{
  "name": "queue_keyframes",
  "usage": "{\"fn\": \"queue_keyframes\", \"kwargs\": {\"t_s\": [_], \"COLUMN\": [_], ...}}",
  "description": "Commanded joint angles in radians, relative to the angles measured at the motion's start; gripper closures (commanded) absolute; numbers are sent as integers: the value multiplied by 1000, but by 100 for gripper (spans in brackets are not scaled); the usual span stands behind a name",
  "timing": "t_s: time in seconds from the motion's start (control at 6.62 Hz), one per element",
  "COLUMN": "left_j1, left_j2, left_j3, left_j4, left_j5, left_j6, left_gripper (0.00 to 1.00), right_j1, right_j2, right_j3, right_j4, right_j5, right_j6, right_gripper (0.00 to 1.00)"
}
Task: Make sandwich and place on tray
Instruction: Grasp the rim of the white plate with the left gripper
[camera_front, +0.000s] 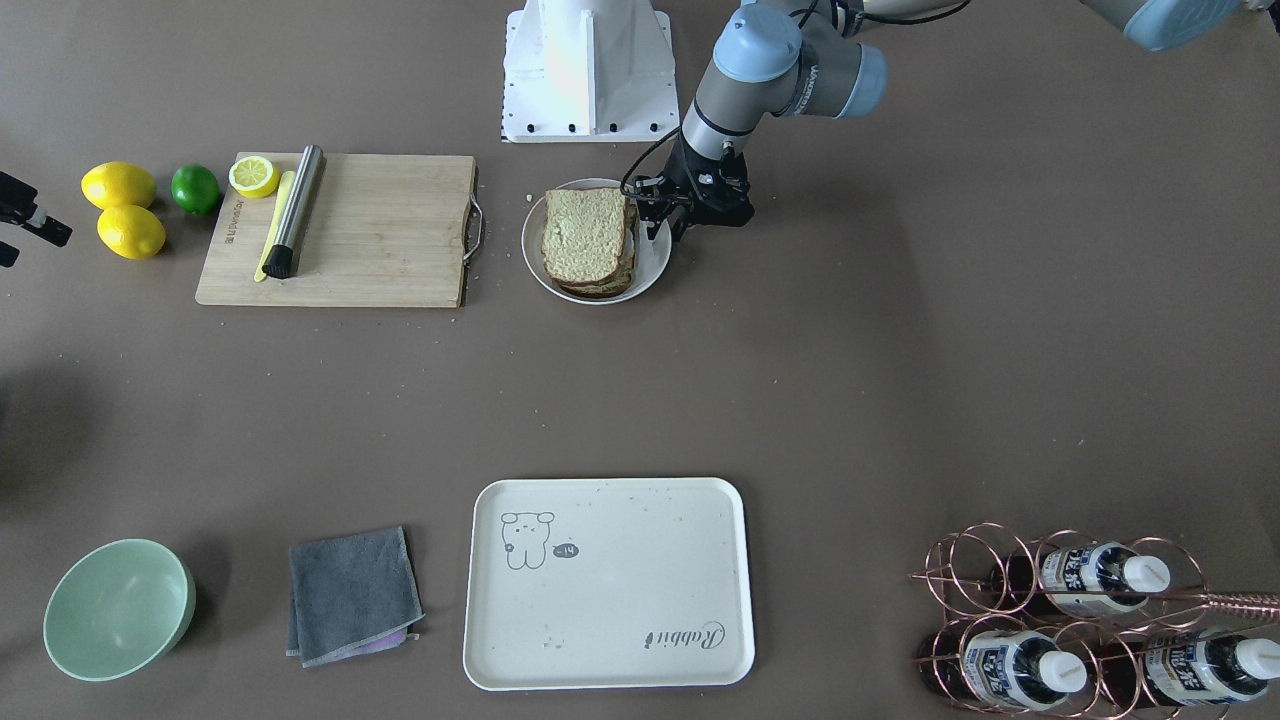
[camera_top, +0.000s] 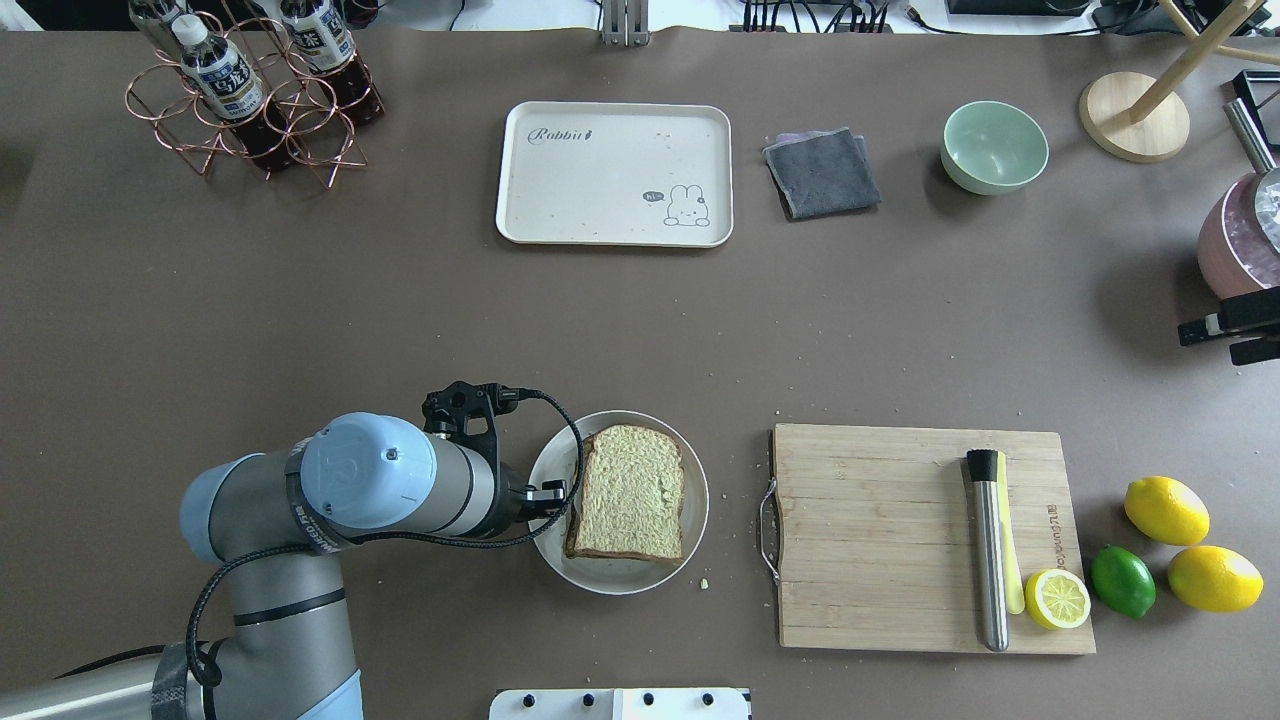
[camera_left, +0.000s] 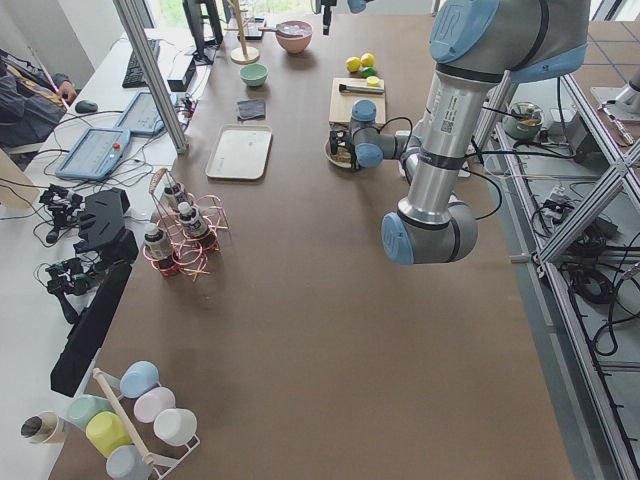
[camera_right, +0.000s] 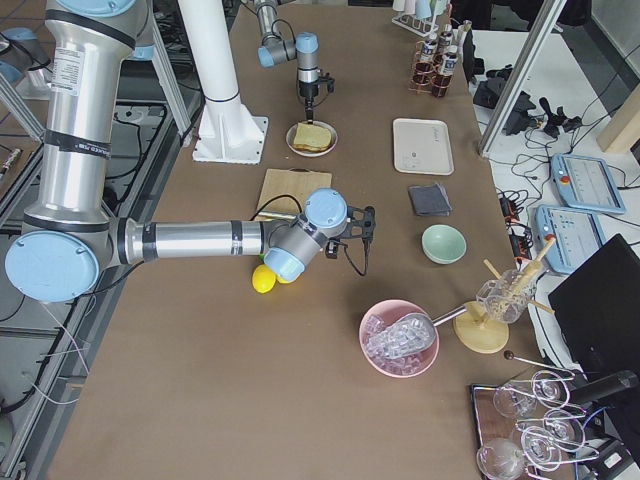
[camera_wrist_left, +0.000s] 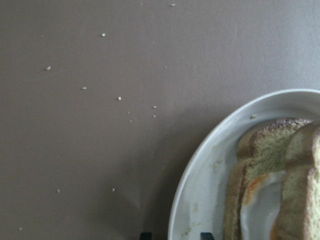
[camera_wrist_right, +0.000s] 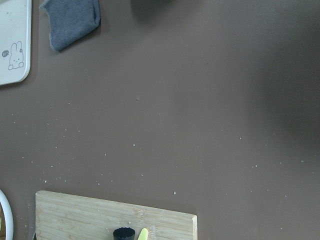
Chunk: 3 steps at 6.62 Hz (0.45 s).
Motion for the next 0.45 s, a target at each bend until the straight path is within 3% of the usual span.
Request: {"fn": "queue_keyframes", "kwargs": {"t_s": [0.0, 0.3], "left_j1": [2, -10], "left_j2": [0, 0], "left_j3": [-3, -4], "left_j4": [-3, -52], "left_j5": [-1, -2], "left_j6": [-24, -93], "left_gripper": [100, 100], "right_j1": [-2, -2], "right_j2": [0, 0], "right_j3": [-2, -1], "right_j4": [0, 0], "right_j5": [2, 3], "right_j6": [0, 0], "right_gripper": [0, 0]}}
